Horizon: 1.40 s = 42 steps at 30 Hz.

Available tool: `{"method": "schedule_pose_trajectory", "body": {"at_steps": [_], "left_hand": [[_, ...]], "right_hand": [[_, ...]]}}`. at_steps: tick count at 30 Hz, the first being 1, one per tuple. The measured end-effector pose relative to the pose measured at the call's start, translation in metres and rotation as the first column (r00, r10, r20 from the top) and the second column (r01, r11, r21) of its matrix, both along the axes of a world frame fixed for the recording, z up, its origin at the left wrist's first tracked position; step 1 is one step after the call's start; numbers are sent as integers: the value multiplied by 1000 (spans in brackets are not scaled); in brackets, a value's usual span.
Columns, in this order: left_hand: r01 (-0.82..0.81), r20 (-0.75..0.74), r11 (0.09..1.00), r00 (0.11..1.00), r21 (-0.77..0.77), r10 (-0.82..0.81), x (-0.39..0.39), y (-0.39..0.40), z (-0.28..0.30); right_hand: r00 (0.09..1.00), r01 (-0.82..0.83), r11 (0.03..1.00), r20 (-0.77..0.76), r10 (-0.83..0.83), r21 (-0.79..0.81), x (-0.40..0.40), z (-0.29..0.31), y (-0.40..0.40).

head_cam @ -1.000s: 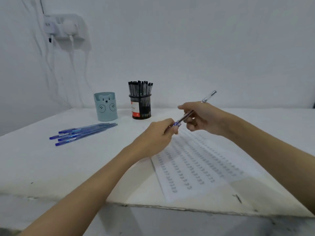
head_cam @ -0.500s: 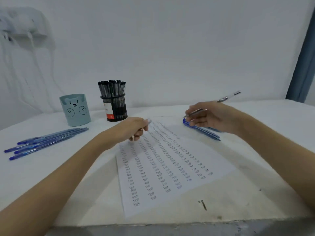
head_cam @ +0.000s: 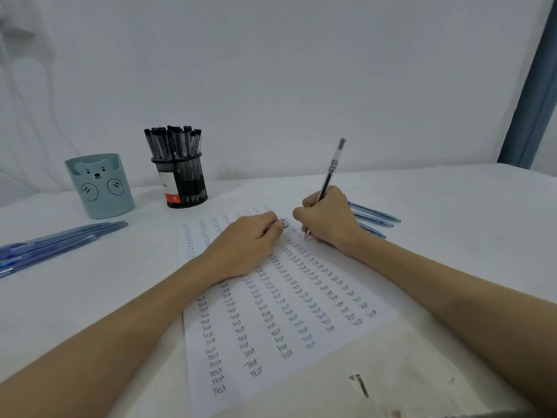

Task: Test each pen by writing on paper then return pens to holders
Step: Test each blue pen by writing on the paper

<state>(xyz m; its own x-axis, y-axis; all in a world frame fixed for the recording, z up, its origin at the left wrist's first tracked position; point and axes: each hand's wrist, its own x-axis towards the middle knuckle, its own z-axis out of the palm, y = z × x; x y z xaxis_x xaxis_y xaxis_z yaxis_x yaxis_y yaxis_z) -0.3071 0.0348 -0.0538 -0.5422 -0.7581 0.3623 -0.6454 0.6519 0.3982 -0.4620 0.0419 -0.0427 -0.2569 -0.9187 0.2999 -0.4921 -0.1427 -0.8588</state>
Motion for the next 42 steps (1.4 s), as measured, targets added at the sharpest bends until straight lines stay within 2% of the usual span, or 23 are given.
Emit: {"method": "schedule_pose_trajectory", "body": {"at_steps": [4,13,17,21,26,30,42], "left_hand": [[8,-1,1000,1000,-20,-8,0,-3,-2],[18,-15,1000,1000,-14,-18,0,-4,-2],[12,-4,1000,1000,2,-12,0,-3,-2],[15,-30,1000,999,14,-14,0,-3,-2],[10,-33,999,999,34,-9,0,-3,-1],[6,-41,999,999,48,-4,1,-2,0],[5,-33,999,999,54,-4,1,-2,0]], "right_hand": [[1000,8,1000,18,-7,-20,-1,0,0],[996,-21,999,-92,17,-43,3,-1,3],[997,-19,998,-70,15,-64,1,0,3],[994,-28,999,-110,25,-27,3,-1,2],[998,11,1000,-62,-12,-21,0,0,3],[994,6,999,-107,-11,-52,2,1,4],[993,69,998,-94,-70,-6,2,1,4]]}}
